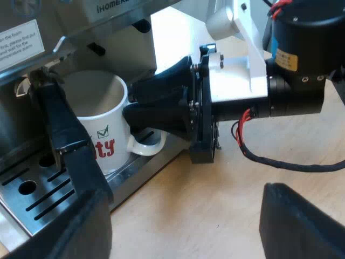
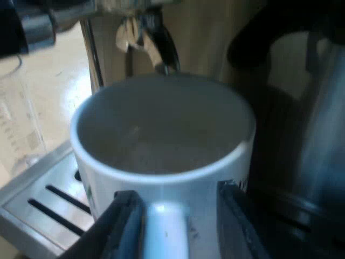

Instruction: Place mug into machine

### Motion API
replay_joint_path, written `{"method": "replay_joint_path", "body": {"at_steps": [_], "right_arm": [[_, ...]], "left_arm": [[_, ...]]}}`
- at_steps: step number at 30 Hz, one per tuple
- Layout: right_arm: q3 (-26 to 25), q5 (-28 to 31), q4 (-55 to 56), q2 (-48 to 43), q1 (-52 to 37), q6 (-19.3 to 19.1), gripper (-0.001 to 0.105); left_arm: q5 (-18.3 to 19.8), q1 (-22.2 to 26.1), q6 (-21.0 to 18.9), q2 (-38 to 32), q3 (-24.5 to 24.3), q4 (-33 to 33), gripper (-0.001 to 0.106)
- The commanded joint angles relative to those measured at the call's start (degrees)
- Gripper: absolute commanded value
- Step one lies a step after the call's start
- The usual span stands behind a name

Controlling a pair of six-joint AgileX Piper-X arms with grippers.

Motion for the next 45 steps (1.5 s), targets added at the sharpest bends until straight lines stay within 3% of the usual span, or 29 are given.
{"method": "replay_joint_path", "body": {"at_steps": [1,10,16,27,37,45], "right_arm": [[-0.54,0.34,-0.54,-1.56,-0.19,-0.18,0.047],[-0.23,1.07,6.66,-5.84,-0.19,-0.18,0.049],[2.07,1.07,6.69,-6.16,-0.19,5.1,0.049],[3.7,-0.24,-6.78,0.79,-0.19,3.18,0.049],[3.4,-0.24,-11.3,5.06,-0.19,2.52,0.049],[-2.38,-0.24,-11.14,8.8,-0.19,1.9,0.049]], "left_arm": [[0.45,-0.26,-0.29,-0.1,-0.44,-0.75,0.061],[0.45,-0.26,-0.29,-0.1,-0.44,-0.75,0.061],[0.45,-0.26,-0.29,-0.1,-0.44,-0.75,0.061],[0.45,-0.26,-0.29,-0.1,-0.44,-0.75,0.061],[0.45,-0.26,-0.29,-0.1,-0.44,-0.75,0.061],[0.45,-0.26,-0.29,-0.1,-0.44,-0.75,0.061]]}}
